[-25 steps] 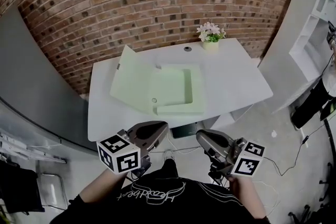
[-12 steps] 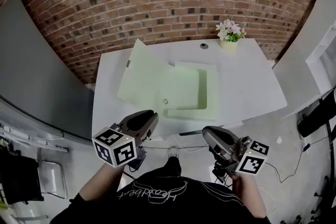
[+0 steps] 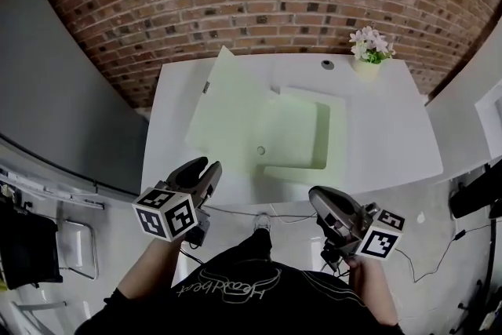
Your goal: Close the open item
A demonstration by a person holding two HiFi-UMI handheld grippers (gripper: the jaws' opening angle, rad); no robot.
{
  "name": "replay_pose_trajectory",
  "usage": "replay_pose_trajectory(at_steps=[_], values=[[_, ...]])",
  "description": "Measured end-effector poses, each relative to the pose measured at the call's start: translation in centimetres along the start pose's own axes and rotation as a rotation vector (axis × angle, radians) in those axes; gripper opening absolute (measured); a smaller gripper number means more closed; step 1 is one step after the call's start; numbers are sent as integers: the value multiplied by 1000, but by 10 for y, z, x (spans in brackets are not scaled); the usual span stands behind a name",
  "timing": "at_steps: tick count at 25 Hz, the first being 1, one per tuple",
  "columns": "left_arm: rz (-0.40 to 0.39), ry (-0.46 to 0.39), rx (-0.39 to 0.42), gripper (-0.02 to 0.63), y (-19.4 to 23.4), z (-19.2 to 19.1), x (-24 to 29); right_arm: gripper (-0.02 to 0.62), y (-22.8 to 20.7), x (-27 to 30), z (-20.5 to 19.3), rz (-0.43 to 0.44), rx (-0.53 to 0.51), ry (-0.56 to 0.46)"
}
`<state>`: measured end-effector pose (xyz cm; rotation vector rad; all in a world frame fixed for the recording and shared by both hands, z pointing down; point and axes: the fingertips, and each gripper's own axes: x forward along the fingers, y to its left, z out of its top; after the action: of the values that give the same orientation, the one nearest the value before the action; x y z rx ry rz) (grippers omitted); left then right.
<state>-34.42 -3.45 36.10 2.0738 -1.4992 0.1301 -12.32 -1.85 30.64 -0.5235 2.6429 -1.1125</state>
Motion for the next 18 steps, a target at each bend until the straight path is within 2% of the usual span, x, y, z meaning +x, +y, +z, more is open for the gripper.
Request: replay_pose_trajectory(at_steps=[10,18], values=[[118,36,-72,126,57,-22,17,5,-34,10,2,-28,51,31],[142,-4,-109,126,72,-10,33,5,-61,12,5,-59,84,43]])
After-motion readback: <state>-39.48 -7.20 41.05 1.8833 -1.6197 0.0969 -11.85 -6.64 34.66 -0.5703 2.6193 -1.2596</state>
